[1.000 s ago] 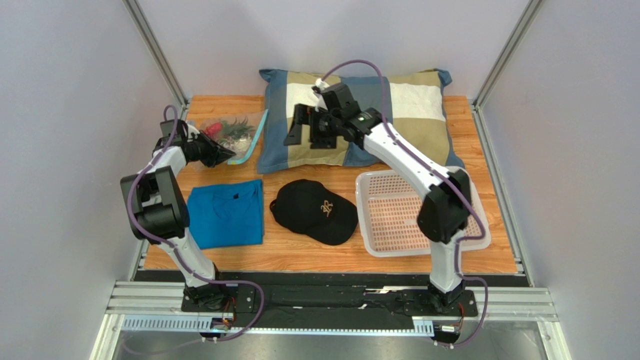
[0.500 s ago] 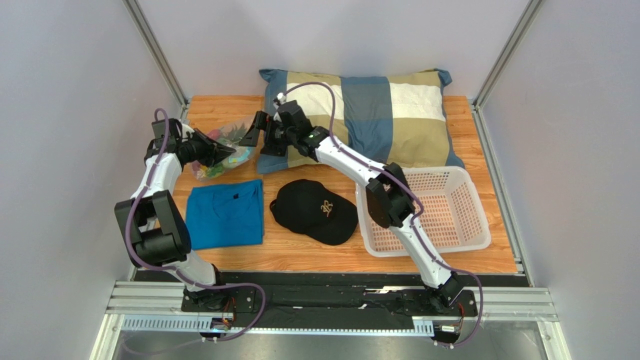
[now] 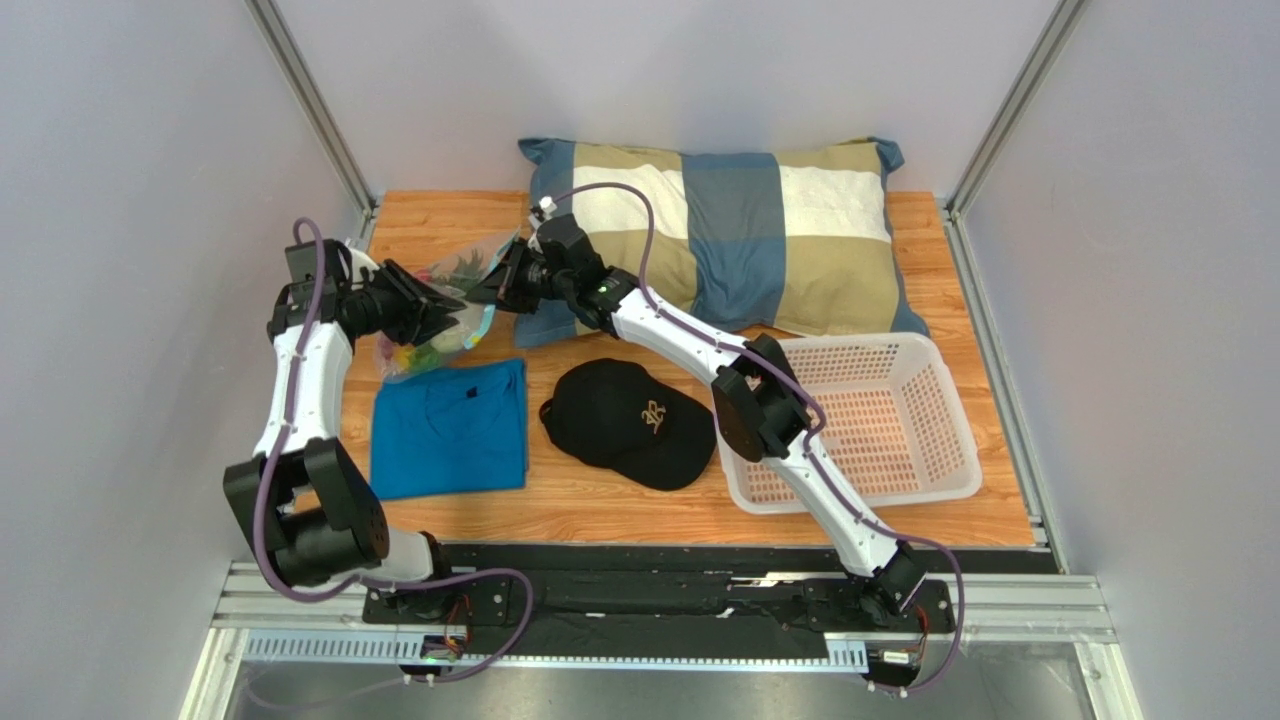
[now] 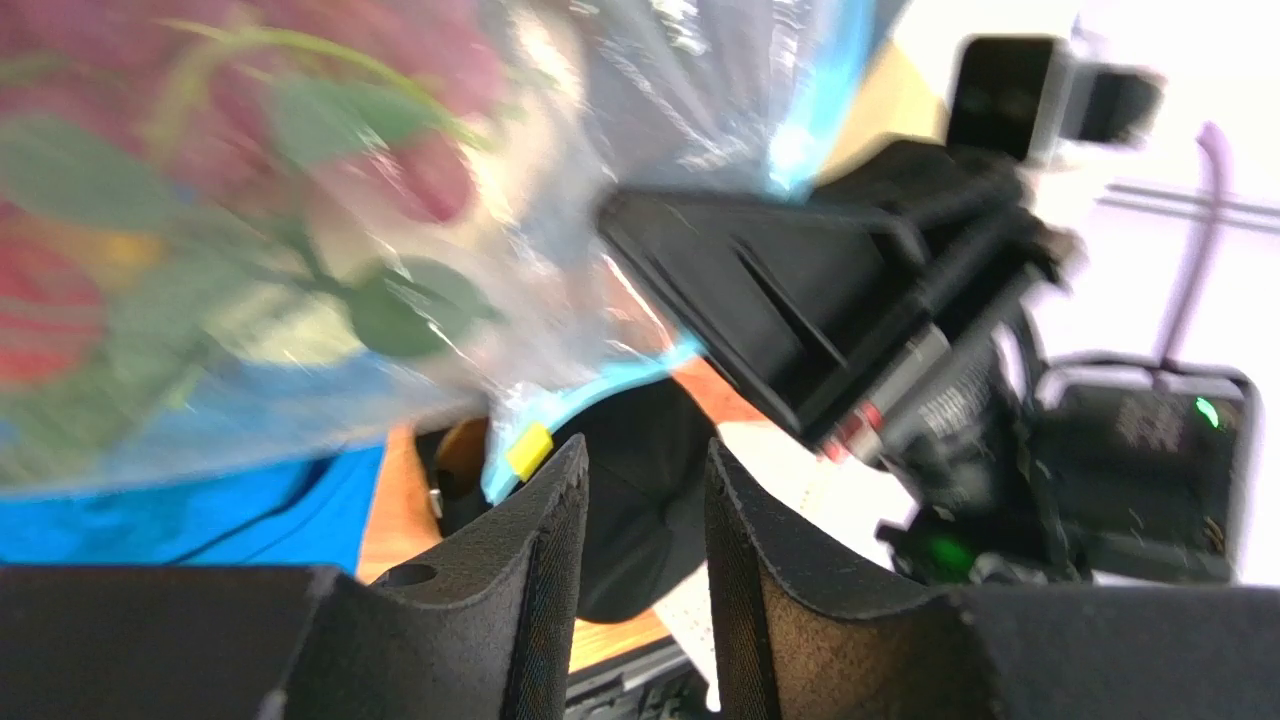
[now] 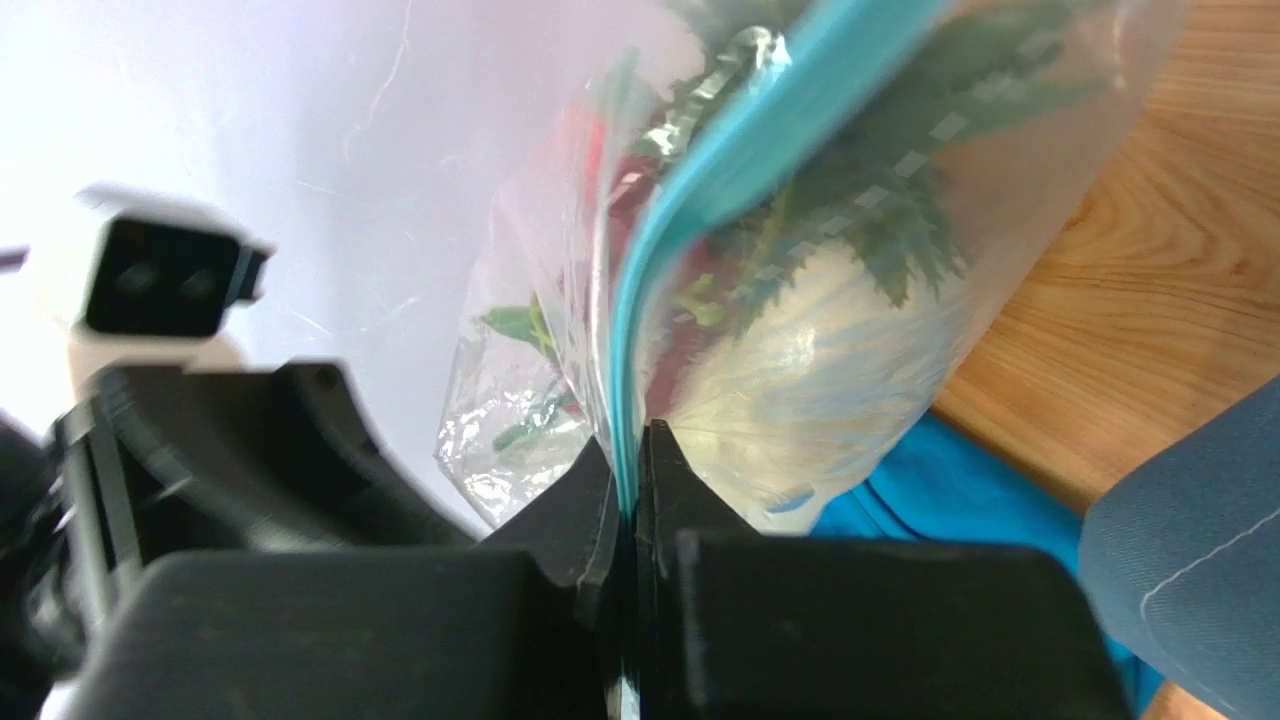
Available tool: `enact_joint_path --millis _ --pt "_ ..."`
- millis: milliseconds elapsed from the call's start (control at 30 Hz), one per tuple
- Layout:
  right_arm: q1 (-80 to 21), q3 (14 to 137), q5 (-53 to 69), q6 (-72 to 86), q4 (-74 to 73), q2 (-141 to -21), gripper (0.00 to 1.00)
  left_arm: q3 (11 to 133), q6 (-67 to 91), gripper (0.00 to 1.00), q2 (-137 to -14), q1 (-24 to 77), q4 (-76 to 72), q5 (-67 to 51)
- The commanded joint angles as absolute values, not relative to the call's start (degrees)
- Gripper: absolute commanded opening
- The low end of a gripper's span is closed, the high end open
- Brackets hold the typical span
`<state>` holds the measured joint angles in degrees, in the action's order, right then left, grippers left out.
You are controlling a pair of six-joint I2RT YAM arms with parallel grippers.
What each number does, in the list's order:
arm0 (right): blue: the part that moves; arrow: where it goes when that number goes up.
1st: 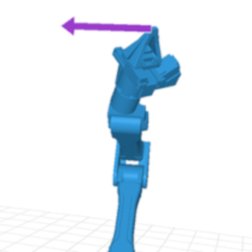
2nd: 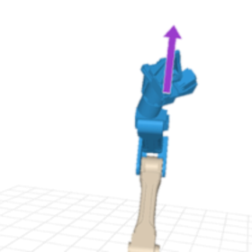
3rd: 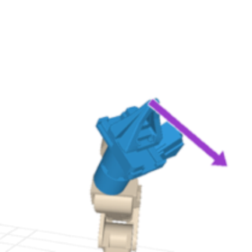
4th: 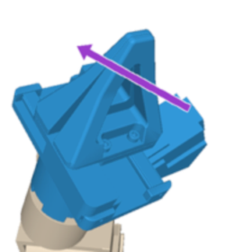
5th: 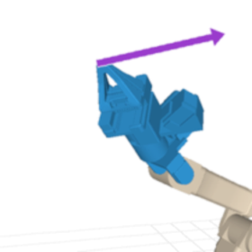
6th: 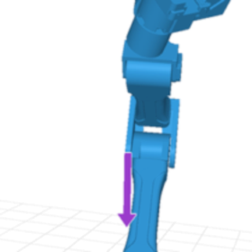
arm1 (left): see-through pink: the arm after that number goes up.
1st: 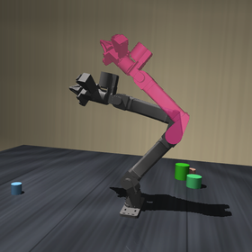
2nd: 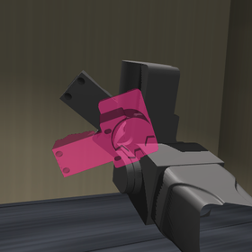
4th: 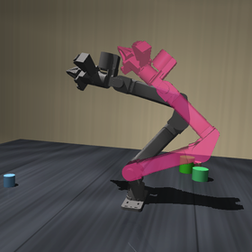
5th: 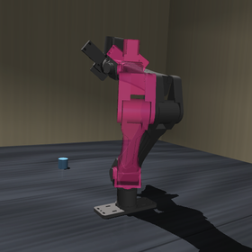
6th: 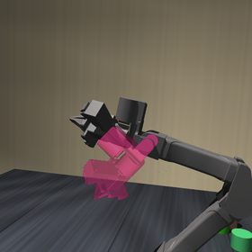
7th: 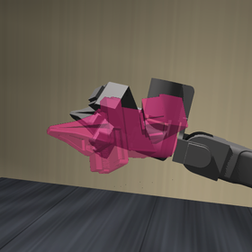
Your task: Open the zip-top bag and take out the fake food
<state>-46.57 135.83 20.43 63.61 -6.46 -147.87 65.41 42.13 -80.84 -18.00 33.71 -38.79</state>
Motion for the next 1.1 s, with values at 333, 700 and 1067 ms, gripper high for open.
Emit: enact_joint_path --millis 333,700,1067 --pt "-43.33 141.24 27.16 77.60 1.85 -148.45 0.00 63.99 42.18 0.51 -80.33 -18.28 36.39 -41.22" --pt "-43.42 141.15 28.30 79.54 4.48 -148.97 0.00 64.60 45.52 0.38 -84.11 -18.37 29.45 -44.21" --pt "-43.85 141.77 29.79 81.47 5.89 -150.20 0.00 63.90 45.88 0.51 -85.95 -18.28 21.81 -49.21"
